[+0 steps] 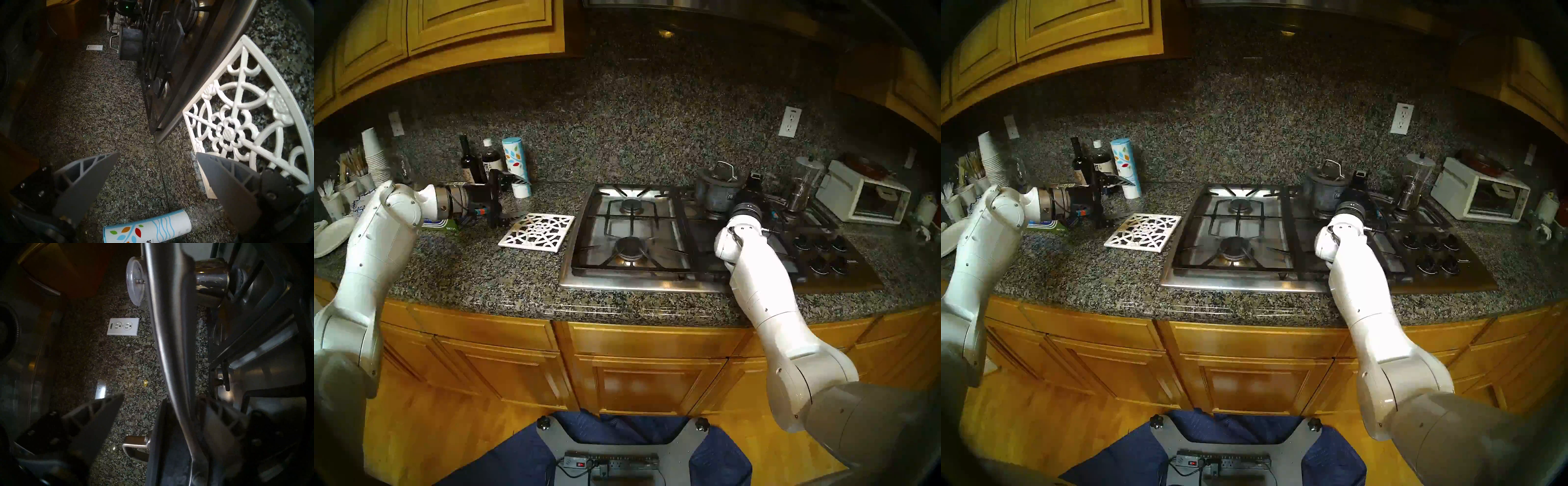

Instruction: Pick up the pot, put it on the stove, take off the pot lid

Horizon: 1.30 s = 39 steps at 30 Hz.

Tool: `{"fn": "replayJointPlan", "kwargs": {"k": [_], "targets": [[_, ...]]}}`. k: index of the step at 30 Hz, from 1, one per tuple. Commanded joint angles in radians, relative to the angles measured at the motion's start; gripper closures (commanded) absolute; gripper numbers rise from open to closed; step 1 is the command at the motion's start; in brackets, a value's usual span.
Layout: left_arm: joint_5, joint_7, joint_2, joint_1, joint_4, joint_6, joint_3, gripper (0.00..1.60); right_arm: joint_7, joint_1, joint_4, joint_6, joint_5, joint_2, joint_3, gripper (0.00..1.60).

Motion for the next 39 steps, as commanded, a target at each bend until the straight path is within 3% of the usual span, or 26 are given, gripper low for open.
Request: {"fn": "replayJointPlan", "kwargs": {"k": [1,2,4,6,7,17,27,39], "targets": [[-0.008,0.012,0.000,-0.039,-0.015,0.001,-0.018,0.00,0.029,0.044,-0.013,0.007,-0.004,-0.001,-0.002,0.87],[-0.008,0.012,0.000,-0.039,-0.015,0.001,-0.018,0.00,0.030,0.045,-0.011,0.007,-0.004,-0.001,-0.003,0.99],[-0.008,0.012,0.000,-0.039,-0.015,0.001,-0.018,0.00,0.030,0.046,-0.009,0.006,-0.003,-0.001,-0.003,1.06],[-0.008,0.012,0.000,-0.039,-0.015,0.001,-0.018,0.00,0.031,0.046,-0.006,0.005,-0.002,-0.002,-0.003,1.36],[-0.008,0.012,0.000,-0.039,-0.015,0.001,-0.018,0.00,0.031,0.047,-0.005,0.003,-0.002,-0.003,-0.003,1.60],[-0.008,0.012,0.000,-0.039,-0.015,0.001,-0.018,0.00,0.036,0.032,-0.023,-0.018,0.008,-0.025,0.002,1.60],[-0.008,0.012,0.000,-0.039,-0.016,0.001,-0.018,0.00,0.013,0.005,-0.098,-0.064,0.049,-0.068,0.034,1.60],[-0.008,0.011,0.001,-0.037,-0.016,0.001,-0.017,0.00,-0.008,0.000,-0.178,-0.079,0.049,-0.065,0.022,1.60]]}}
